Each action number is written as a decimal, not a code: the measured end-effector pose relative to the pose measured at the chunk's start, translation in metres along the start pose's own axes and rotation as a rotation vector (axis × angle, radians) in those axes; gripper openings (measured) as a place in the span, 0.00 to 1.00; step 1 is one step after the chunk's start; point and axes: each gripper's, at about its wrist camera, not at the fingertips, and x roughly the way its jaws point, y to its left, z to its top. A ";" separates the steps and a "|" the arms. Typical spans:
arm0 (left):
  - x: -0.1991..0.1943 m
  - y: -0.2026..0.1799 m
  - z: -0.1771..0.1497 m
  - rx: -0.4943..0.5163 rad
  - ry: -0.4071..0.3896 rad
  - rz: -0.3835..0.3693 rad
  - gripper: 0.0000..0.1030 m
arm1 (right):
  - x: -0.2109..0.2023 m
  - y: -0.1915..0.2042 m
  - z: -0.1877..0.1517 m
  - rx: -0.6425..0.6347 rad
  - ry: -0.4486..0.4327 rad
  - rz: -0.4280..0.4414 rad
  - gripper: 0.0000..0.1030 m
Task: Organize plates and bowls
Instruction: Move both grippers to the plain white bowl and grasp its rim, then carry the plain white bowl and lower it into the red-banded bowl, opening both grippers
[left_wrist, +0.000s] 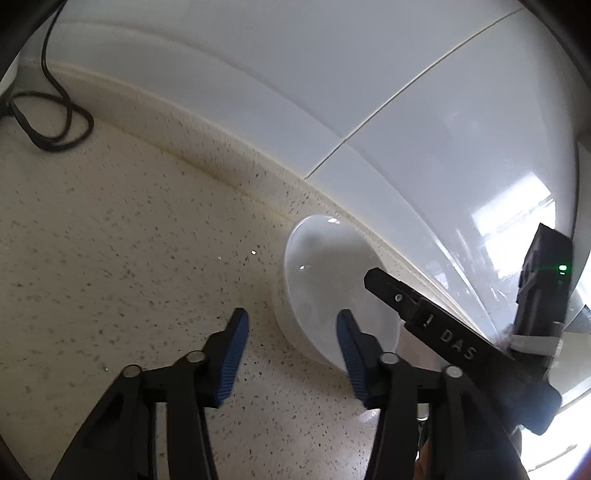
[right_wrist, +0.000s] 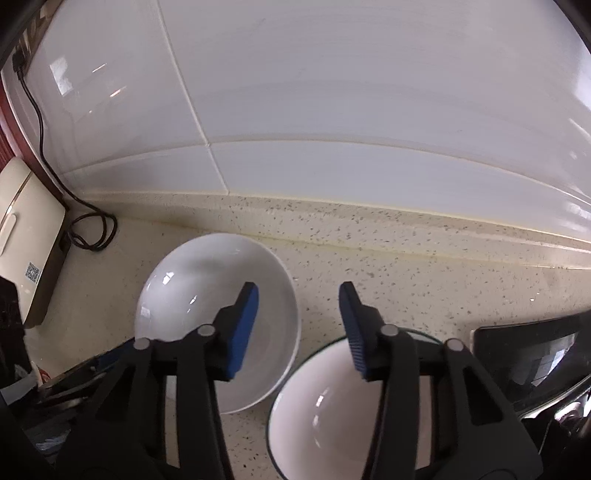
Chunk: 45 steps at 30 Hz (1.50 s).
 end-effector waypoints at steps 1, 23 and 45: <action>0.004 0.003 -0.001 -0.003 0.008 -0.003 0.38 | 0.002 0.001 -0.001 -0.008 0.000 0.001 0.43; -0.022 0.017 -0.001 -0.022 0.000 0.046 0.12 | -0.008 0.025 -0.004 -0.095 -0.021 0.045 0.14; -0.202 0.044 -0.009 -0.109 -0.227 0.187 0.08 | -0.091 0.155 -0.012 -0.241 -0.142 0.242 0.15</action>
